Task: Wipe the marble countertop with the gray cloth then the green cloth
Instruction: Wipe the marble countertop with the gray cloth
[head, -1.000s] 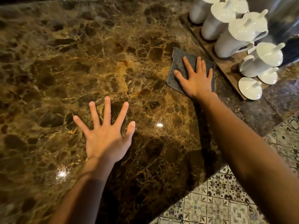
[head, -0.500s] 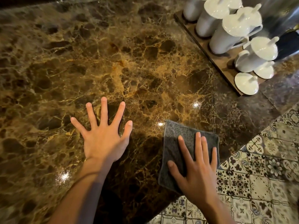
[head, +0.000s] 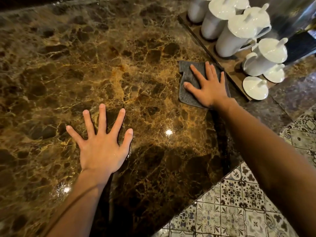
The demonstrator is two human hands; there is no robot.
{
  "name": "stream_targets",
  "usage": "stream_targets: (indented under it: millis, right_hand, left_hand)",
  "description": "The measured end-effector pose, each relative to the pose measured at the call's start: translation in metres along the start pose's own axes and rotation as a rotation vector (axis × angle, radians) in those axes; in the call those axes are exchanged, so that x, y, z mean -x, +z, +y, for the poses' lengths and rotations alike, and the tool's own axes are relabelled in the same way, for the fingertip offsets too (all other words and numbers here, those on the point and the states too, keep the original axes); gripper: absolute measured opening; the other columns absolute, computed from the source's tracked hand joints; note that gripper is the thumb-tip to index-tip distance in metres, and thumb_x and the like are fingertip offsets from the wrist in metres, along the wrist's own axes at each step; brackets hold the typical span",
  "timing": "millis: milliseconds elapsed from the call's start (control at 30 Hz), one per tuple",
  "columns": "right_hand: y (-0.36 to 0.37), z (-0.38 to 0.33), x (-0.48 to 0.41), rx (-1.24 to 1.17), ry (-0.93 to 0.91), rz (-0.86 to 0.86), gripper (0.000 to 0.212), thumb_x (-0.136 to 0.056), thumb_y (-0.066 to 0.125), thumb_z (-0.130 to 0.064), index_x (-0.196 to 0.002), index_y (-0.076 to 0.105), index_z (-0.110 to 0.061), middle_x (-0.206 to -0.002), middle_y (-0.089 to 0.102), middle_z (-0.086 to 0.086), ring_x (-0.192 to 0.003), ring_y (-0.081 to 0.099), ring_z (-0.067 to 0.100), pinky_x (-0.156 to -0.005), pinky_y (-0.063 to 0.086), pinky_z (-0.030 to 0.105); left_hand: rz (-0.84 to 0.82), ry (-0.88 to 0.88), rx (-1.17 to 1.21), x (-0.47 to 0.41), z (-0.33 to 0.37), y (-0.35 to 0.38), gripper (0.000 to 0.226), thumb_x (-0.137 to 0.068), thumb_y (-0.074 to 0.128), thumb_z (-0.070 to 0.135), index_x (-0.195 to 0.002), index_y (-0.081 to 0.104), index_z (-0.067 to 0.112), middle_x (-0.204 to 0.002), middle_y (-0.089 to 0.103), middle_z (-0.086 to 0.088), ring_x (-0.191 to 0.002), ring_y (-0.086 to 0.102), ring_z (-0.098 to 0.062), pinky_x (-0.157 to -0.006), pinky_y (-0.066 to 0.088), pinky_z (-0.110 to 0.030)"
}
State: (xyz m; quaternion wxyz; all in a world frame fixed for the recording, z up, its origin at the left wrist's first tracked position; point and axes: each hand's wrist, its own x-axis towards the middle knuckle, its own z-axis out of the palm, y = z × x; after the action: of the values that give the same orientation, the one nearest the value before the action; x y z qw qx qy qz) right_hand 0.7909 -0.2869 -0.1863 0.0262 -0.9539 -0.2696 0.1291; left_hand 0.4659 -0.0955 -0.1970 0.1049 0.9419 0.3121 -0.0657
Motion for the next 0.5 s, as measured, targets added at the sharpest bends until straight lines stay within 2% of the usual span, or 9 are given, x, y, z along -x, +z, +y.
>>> stream_targets:
  millis: [100,233,500]
  right_hand:
    - [-0.001,0.004,-0.003,-0.005,-0.032,0.004,0.082,-0.086,0.019,-0.090,-0.158,0.006,-0.054,-0.172,-0.007,0.006,-0.158,-0.008,0.025,-0.122,-0.010,0.061]
    - [0.007,0.011,0.019,-0.011,0.016,0.031,0.080,-0.086,0.018,-0.090,-0.158,0.006,-0.055,-0.172,-0.006,0.005,-0.158,-0.008,0.023,-0.121,-0.011,0.064]
    - [0.034,0.045,0.138,-0.030,0.126,0.078,0.076,-0.089,0.023,-0.087,-0.156,0.004,-0.058,-0.172,-0.007,0.002,-0.158,-0.010,0.021,-0.120,-0.011,0.066]
  left_hand:
    - [-0.004,0.003,0.000,-0.001,-0.001,0.000,0.065,-0.093,0.003,0.076,-0.153,-0.007,0.056,-0.170,-0.013,0.000,-0.153,-0.016,-0.040,-0.111,-0.007,-0.079]
    - [-0.005,-0.004,-0.005,-0.001,-0.001,0.002,0.064,-0.093,0.003,0.077,-0.152,-0.010,0.057,-0.169,-0.016,0.001,-0.153,-0.019,-0.039,-0.111,-0.008,-0.079]
    - [-0.044,-0.049,-0.022,-0.001,0.001,0.000,0.063,-0.091,0.003,0.080,-0.149,-0.014,0.061,-0.168,-0.021,0.005,-0.152,-0.021,-0.036,-0.112,-0.012,-0.076]
